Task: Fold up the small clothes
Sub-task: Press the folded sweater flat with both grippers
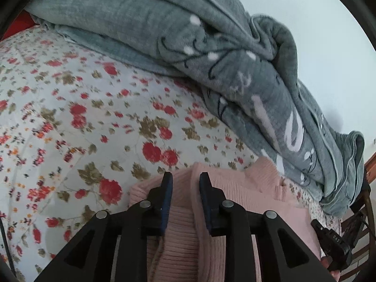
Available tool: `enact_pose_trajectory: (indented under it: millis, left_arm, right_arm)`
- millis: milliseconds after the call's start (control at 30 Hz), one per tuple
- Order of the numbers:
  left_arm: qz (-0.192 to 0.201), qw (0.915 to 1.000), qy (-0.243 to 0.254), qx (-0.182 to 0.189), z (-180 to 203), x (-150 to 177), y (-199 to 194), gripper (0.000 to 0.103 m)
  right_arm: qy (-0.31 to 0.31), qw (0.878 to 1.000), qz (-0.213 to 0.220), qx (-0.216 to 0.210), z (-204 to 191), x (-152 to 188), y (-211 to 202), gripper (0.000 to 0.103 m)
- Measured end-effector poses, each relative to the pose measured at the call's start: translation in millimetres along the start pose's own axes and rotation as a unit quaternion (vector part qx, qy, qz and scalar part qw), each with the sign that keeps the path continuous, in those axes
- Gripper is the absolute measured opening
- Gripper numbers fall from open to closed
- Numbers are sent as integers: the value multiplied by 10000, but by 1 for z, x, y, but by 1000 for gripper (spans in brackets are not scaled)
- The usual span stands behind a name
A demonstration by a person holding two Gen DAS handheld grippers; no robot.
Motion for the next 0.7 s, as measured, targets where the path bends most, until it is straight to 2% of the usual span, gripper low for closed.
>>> enact_pose_trajectory:
  millis: [133,200,333,400,467,567,667,700]
  left_arm:
    - [264,9994,-169,153,-8,-2,-10,34]
    - [311,9987,-252,300,-11,-2,-12,35]
    - [387,9978,-341,409,-14,-5,-17,40]
    - [463,9971,-442,412,-19,-7,-23,40]
    - [532,9959,-588,441,-24,-10,-32,42]
    - [405,9946,-689,658,-28,-13,-46,45]
    - [34,9963,-546,664,-27,-3,-62,48]
    - [-69,9964,-492,686,-26,3,-67,49]
  right_arm:
    - [213,9993,188,-258,7,-6,-13,11]
    - [244,9988,332,-280,8,-10,-22,15]
    - [-171,9978,632,104,-10,-13,-45,16]
    - [-507,9962,632,325,-24,-7,-63,21]
    - [-695,9955,527,359,-31,4,-81,31]
    - [-823,9949,372,440,-32,22,-108,40]
    - [-828,9959,142,338,-19,43,-131,53]
    - [-788,9964,116,293,-15,49,-135,53]
Point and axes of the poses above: each gripper's, at about its wrist camera, not at the fingertips, and y roughly the way its jaws point, z to its right, x to its underside, the point moved 1 cm from there along y, roughly the way its jaws point, and after that the axes turned 11 degrees about y, right-handed, at the moved point
